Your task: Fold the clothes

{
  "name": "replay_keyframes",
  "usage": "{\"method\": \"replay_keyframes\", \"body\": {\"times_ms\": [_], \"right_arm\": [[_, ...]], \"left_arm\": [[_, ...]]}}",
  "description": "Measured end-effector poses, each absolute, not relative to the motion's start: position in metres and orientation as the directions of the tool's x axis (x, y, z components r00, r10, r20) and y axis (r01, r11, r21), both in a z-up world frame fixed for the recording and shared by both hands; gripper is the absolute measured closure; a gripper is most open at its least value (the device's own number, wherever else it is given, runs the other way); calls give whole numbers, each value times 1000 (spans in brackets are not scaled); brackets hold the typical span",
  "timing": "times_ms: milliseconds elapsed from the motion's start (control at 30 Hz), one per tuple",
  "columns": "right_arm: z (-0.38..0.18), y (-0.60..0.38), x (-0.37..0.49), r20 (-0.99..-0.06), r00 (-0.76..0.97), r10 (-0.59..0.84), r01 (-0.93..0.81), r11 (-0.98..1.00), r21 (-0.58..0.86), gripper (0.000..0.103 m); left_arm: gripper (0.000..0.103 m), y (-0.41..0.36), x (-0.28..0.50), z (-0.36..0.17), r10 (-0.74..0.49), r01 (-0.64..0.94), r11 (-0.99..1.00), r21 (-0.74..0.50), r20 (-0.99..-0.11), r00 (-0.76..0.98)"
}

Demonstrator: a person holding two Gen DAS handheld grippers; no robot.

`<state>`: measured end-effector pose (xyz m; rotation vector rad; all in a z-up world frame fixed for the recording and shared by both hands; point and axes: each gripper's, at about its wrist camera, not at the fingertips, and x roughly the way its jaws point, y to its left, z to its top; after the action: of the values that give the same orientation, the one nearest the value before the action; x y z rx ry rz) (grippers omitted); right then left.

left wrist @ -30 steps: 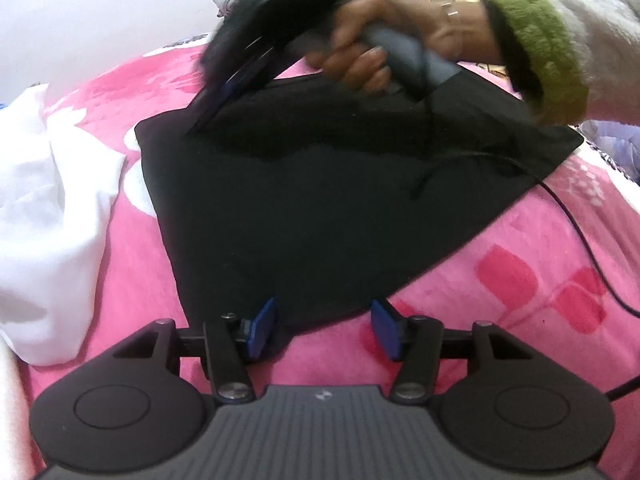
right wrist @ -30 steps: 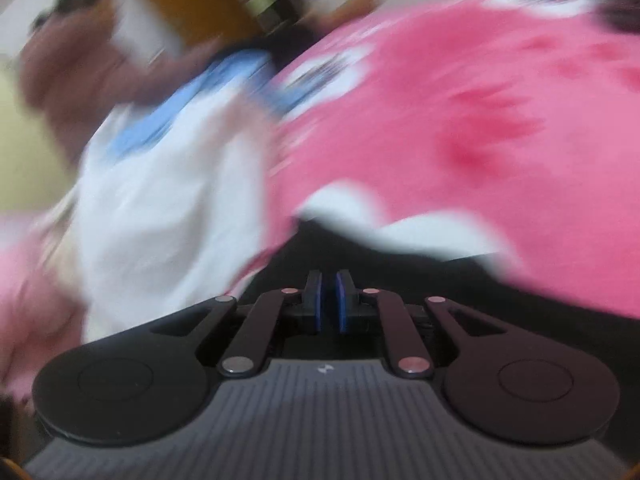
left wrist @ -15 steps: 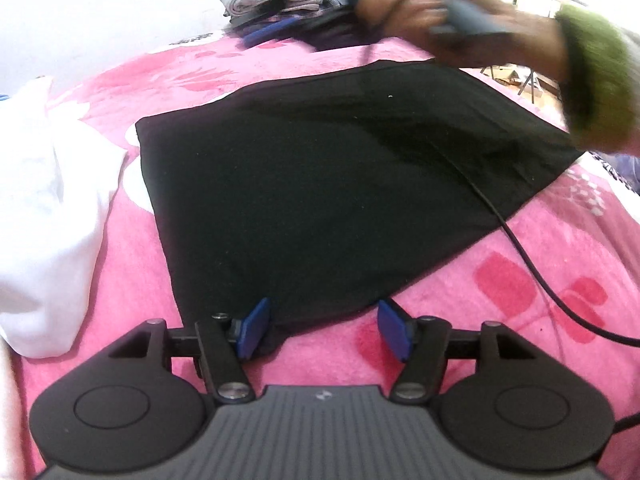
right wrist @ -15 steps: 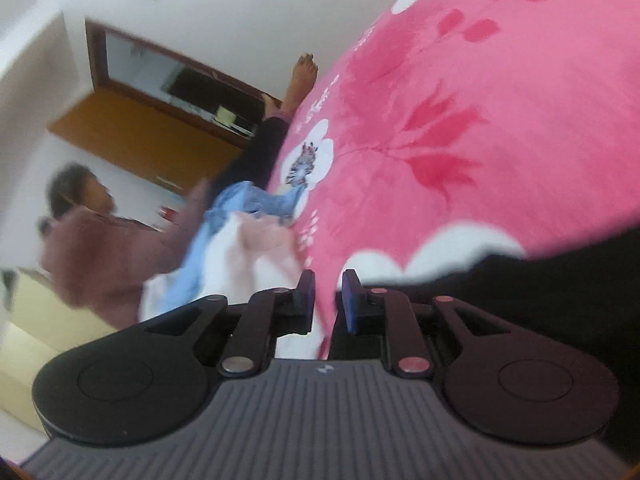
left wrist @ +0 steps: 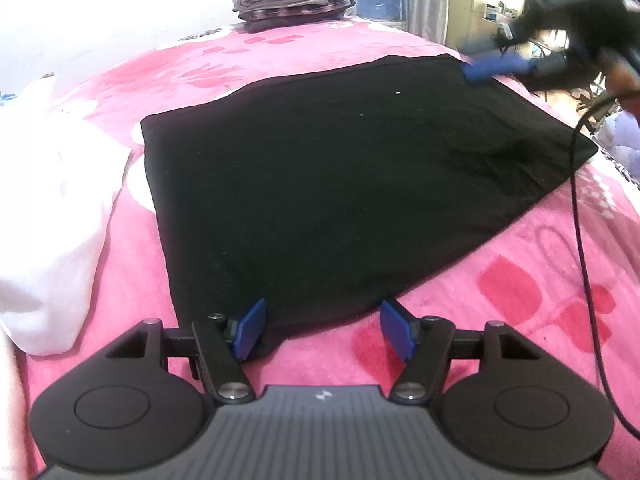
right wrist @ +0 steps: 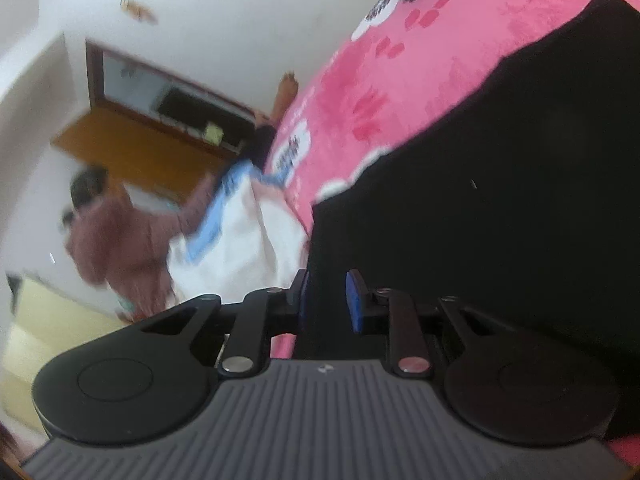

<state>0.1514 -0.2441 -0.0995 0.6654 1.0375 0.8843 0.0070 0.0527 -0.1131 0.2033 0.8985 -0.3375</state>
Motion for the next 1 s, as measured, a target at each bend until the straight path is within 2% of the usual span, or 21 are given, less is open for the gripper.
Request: {"method": "replay_keyframes", "body": {"times_ms": [133, 333, 533, 733, 933, 967, 1000], "right_arm": [[-108, -232, 129, -626, 254, 737, -400, 669, 626, 83], [-125, -221, 93, -789, 313, 529, -566, 771, 292, 84], [-119, -244, 54, -817, 283, 503, -542, 786, 297, 83], [-103, -258, 26, -801, 323, 504, -493, 812, 312, 81], [-86, -247, 27, -768, 398, 502, -507, 818, 272, 67], [-84, -247, 27, -763, 416, 496, -510, 821, 256, 60], [-82, -246, 28, -757, 432, 490, -511, 825, 242, 58]], "left_arm": [[37, 49, 10, -113, -186, 352, 935, 37, -795, 577], [37, 49, 11, -112, -168, 326, 945, 37, -798, 578], [37, 48, 7, -111, -164, 312, 949, 31, -800, 578], [34, 46, 6, -111, -156, 307, 951, 36, -802, 576], [29, 44, 11, -108, -135, 252, 968, 10, -822, 553], [29, 44, 12, -107, -131, 238, 971, 5, -824, 551], [28, 43, 12, -107, -127, 230, 973, 2, -827, 548]]}}
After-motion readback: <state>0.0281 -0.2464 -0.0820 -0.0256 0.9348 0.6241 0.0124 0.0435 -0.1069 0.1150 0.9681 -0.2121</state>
